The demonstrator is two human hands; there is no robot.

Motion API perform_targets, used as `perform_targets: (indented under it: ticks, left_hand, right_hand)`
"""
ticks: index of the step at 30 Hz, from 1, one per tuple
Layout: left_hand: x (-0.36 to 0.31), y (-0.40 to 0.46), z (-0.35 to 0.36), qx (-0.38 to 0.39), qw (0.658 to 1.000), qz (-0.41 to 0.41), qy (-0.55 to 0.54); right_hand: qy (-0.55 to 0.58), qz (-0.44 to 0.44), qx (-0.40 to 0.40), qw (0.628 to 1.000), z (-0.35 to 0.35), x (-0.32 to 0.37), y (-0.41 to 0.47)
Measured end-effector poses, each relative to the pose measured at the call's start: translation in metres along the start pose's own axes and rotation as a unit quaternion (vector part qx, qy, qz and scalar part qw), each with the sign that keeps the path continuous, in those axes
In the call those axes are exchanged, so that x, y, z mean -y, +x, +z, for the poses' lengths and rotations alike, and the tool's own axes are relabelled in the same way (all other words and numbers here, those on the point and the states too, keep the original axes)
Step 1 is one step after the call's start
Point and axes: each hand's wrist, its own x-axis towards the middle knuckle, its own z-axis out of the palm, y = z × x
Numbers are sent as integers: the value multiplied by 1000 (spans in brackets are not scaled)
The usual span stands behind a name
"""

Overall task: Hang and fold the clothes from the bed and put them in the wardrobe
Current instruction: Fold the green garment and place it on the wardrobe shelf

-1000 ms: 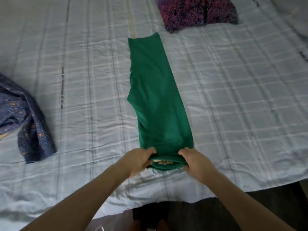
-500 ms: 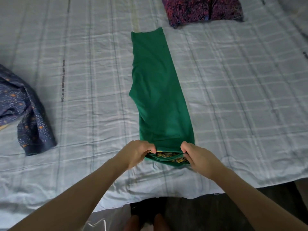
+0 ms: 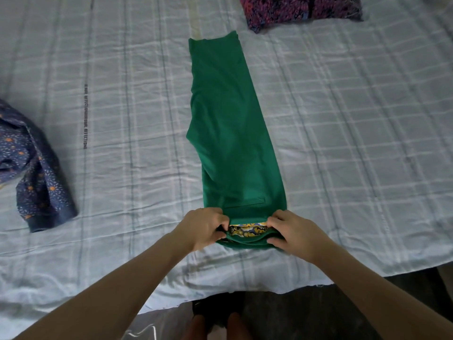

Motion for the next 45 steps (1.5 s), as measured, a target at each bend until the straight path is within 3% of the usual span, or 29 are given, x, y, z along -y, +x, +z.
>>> perform_targets:
  ticks: [5, 9, 13, 20, 24, 28, 34, 45]
  left_hand:
    - [11, 7, -12, 57, 991, -54, -112]
    - [6, 9, -15, 56, 998, -9, -29]
    - [3, 9, -15, 78, 995, 42, 41]
    - [11, 10, -25, 106, 993, 43, -6]
    - [0, 12, -26, 75, 994, 17, 83]
    - [-14, 13, -19, 71, 990, 6, 121]
    - [-10, -2, -20, 94, 977, 104, 161]
    - [-18, 6, -11, 128, 959, 93, 237]
  right_hand:
    - [55, 8, -9, 998, 1, -8, 1]
    - [29, 5, -13, 999, 7, -8, 0]
    - [22, -13, -82, 996, 8, -6, 0]
    - [18, 0, -132, 991, 5, -7, 1]
    - [26, 22, -151, 988, 2, -3, 4]
    - [13, 13, -136, 990, 8, -4, -1]
    - [-95, -84, -140, 982, 2, -3, -12]
    - [-111, -41, -114, 986, 31, -7, -10]
